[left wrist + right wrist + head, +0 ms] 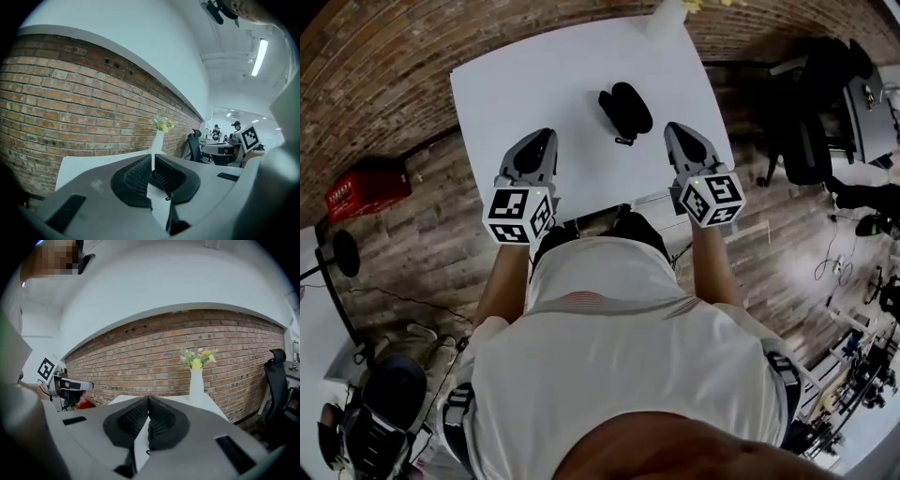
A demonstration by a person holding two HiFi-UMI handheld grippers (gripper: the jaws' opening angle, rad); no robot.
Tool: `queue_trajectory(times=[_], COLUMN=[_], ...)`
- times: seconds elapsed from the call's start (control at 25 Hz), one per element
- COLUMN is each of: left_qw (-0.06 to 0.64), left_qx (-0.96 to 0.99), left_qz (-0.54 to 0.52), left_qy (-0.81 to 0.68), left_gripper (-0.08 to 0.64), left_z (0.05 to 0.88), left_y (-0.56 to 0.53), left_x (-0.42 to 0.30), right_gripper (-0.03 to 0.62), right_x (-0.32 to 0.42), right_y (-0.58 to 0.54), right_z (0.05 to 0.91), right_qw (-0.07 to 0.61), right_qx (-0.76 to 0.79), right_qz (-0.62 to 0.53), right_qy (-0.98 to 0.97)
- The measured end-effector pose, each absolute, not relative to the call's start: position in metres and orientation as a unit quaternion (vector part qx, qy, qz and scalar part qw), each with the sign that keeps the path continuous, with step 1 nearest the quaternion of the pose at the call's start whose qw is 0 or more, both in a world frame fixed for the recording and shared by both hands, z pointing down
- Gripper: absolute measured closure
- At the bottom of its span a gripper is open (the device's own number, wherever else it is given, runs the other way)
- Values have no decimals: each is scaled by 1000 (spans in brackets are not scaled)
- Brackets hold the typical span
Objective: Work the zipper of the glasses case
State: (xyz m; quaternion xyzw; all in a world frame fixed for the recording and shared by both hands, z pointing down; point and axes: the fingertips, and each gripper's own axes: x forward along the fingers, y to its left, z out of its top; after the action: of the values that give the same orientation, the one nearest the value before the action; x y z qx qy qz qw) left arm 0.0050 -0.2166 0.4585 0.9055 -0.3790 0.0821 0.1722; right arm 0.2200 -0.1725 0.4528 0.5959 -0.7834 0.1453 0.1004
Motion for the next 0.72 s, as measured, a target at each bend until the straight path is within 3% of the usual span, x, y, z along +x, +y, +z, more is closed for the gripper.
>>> queue_trajectory(times=[0.72], left_qw=[189], left_qx=[867], left_qz=[91], left_qy=[-453], left_gripper=[531], left_z=[460], left_y=[-210], left_x=[71], right_gripper=[540], right_x=[297], right_y=[-212], right_z=[480], right_qw=[96], right_qx=[530], right_qz=[178], right_qy=[-824])
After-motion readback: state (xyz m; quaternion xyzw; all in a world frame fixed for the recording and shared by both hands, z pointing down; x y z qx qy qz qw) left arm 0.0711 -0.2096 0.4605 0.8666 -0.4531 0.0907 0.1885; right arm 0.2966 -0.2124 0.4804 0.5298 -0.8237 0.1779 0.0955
